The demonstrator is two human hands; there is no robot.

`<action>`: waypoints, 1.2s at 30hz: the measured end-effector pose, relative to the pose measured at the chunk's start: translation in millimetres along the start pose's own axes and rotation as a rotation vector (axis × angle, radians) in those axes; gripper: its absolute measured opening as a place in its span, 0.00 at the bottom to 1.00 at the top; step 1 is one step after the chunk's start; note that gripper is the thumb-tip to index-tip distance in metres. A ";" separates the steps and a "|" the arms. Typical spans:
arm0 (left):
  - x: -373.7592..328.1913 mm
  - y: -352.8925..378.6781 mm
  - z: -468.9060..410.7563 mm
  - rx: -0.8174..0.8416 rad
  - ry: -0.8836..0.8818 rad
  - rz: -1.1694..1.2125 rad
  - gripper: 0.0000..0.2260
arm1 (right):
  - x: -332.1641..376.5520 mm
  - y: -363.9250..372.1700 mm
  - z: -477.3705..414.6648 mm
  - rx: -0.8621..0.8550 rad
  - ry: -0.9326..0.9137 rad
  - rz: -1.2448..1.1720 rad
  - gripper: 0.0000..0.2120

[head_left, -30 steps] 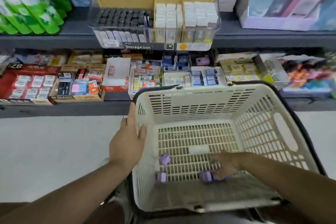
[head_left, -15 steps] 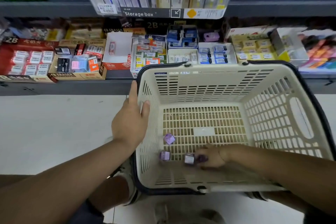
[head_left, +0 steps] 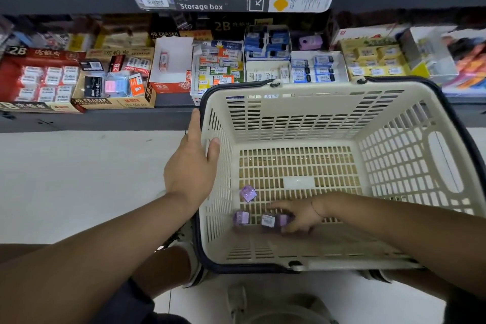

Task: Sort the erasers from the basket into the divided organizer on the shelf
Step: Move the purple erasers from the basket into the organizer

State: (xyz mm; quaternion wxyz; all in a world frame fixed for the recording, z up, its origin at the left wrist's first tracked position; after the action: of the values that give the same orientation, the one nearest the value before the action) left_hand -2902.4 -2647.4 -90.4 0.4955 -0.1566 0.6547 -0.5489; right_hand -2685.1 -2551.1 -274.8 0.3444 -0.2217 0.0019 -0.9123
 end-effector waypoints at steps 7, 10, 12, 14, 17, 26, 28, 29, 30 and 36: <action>1.1 -0.1 -1.1 -0.012 0.005 0.006 0.28 | 23.0 -2.5 2.5 -0.096 -0.071 0.052 0.33; 1.2 0.3 -0.5 -0.010 0.003 0.007 0.28 | 32.0 -6.1 3.2 -0.125 -0.096 0.040 0.31; -0.3 -0.3 0.0 -0.010 0.003 0.008 0.28 | 39.2 -3.3 -0.9 -0.109 -0.103 0.054 0.28; -0.9 -0.8 0.3 -0.009 0.005 0.011 0.28 | 44.0 1.8 -8.3 -0.055 -0.087 0.020 0.25; -0.4 -0.7 0.3 -0.007 0.005 0.016 0.28 | 49.7 -0.8 -14.4 -0.054 -0.045 0.040 0.27; 0.1 -1.1 -1.3 -0.009 0.010 0.027 0.28 | 42.6 -1.8 -23.8 -0.010 -0.008 -0.027 0.13; 0.2 -1.7 -0.9 -0.010 0.008 0.031 0.28 | 43.0 -2.4 -24.2 -0.003 -0.007 -0.051 0.16; 0.0 -1.9 -0.5 -0.010 0.009 0.033 0.28 | 44.6 -3.0 -24.4 -0.012 -0.019 -0.055 0.17; 0.0 -2.2 -0.2 -0.011 0.011 0.033 0.28 | 46.7 -4.8 -24.0 -0.029 -0.030 -0.045 0.18; -1.2 -3.1 0.1 -0.007 0.009 0.022 0.28 | 58.9 -2.6 -22.1 0.038 0.022 0.151 0.29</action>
State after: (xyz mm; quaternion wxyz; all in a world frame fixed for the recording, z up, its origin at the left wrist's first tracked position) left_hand -2902.8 -2647.6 -87.1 0.4980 -0.1490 0.6605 -0.5418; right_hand -2734.8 -2589.5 -270.6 0.4161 -0.2044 0.0052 -0.8860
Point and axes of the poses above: each hand's wrist, its own z-axis away from the middle knuckle, its own y-axis out of the palm, x = y × z, the point moved 9 cm from there along -z, towards the middle knuckle, and after that the axes turned 2 degrees about -z, right-handed, at the moved point
